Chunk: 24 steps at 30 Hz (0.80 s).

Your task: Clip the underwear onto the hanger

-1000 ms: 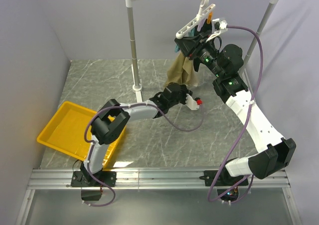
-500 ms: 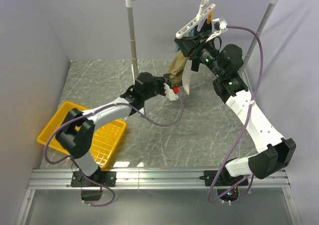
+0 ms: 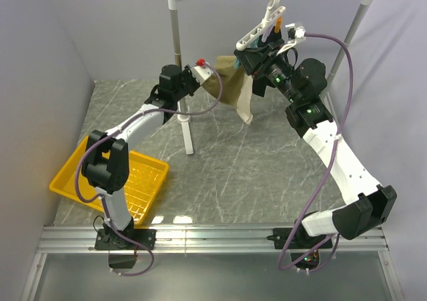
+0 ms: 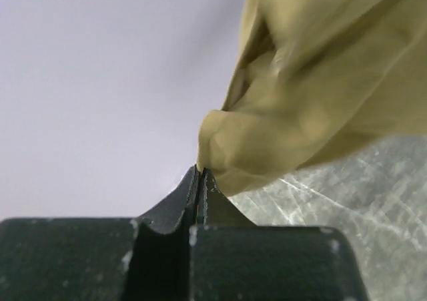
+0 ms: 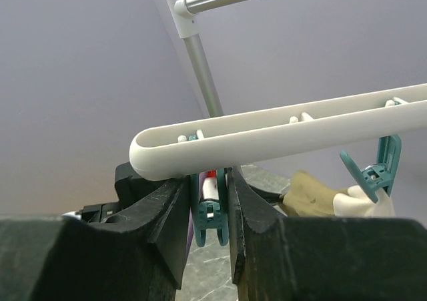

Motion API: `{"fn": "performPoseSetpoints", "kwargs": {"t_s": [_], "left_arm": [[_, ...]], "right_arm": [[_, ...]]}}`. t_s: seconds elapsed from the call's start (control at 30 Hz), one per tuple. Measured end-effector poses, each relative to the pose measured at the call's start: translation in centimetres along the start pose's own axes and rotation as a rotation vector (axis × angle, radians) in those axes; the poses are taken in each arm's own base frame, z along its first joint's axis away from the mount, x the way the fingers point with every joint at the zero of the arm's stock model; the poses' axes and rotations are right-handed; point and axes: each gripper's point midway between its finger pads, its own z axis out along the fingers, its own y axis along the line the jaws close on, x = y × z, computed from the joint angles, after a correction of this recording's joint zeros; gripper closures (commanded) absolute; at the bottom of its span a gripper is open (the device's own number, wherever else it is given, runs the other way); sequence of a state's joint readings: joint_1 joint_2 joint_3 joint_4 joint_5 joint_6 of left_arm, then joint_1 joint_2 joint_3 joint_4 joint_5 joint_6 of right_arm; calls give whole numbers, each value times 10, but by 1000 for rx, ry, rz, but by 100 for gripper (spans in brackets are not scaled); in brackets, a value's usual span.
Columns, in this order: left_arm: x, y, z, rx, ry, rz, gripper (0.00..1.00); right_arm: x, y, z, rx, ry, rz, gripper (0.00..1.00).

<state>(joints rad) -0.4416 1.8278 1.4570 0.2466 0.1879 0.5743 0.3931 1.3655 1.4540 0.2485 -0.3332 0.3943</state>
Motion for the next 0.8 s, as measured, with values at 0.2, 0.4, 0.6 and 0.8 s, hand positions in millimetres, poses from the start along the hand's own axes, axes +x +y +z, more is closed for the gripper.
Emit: {"fn": "performPoseSetpoints", "kwargs": {"t_s": [0.2, 0.4, 0.6, 0.8], "left_arm": [[-3, 11, 11, -16, 10, -166, 98], [-26, 15, 33, -8, -26, -280, 98], [-21, 6, 60, -11, 12, -329, 98], [-7, -21, 86, 5, 83, -334, 89]], "right_arm": [[1, 0, 0, 0, 2, 2, 100], [2, -1, 1, 2, 6, 4, 100], [5, -1, 2, -3, 13, 9, 100], [5, 0, 4, -10, 19, 17, 100]]}}
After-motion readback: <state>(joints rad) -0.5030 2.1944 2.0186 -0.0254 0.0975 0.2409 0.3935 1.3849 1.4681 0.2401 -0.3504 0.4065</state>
